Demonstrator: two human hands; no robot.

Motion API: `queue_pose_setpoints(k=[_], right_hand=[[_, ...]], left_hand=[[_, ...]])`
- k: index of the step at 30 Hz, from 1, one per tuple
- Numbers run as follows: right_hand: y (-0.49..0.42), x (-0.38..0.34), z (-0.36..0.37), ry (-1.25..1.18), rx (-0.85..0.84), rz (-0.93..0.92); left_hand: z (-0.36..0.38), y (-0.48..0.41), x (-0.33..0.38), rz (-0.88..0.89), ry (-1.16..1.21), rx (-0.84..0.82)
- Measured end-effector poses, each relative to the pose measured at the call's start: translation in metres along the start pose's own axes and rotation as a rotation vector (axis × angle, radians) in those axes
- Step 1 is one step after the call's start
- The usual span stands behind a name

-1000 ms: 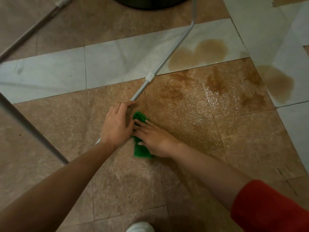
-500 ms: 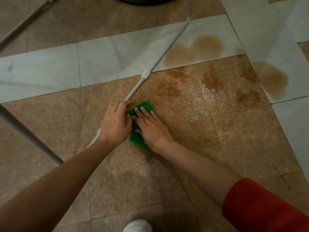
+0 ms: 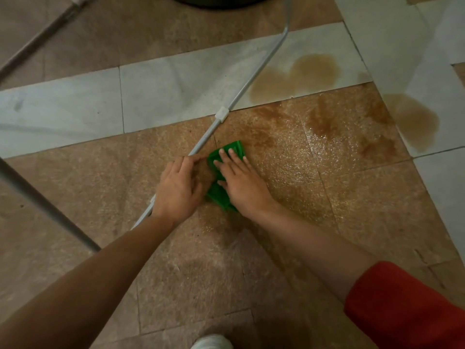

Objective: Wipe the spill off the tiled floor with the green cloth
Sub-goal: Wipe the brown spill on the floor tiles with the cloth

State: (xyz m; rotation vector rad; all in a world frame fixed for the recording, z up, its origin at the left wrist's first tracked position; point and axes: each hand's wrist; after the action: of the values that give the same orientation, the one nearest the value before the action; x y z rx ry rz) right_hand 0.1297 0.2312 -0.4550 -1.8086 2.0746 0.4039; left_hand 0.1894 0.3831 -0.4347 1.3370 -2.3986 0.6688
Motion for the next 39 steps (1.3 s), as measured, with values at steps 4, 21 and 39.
queue_pose_setpoints(k=[4,21,39], right_hand=[[-0.017,0.005,-0.001,0.017,0.062,0.153],[-0.033,-0.015,0.010,0.008,0.099,0.186],[-0.047,0.011,-0.001,0.060,0.046,0.137]], left_hand=[[0.001,-0.003,0.003,0.012,0.011,0.012],[-0.002,-0.009,-0.010,-0.024,0.010,0.014],[0.015,-0.026,0.002,0.030,0.014,0.013]])
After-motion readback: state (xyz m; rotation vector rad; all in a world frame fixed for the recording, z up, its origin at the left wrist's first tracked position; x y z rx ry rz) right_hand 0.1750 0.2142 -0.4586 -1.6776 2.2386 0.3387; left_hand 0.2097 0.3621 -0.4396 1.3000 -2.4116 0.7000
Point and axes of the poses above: each hand's wrist, its own y-axis away from the middle knuckle, its own z-axis out of the palm, x = y × z, and after that the axes turned 15 degrees about x, right-handed
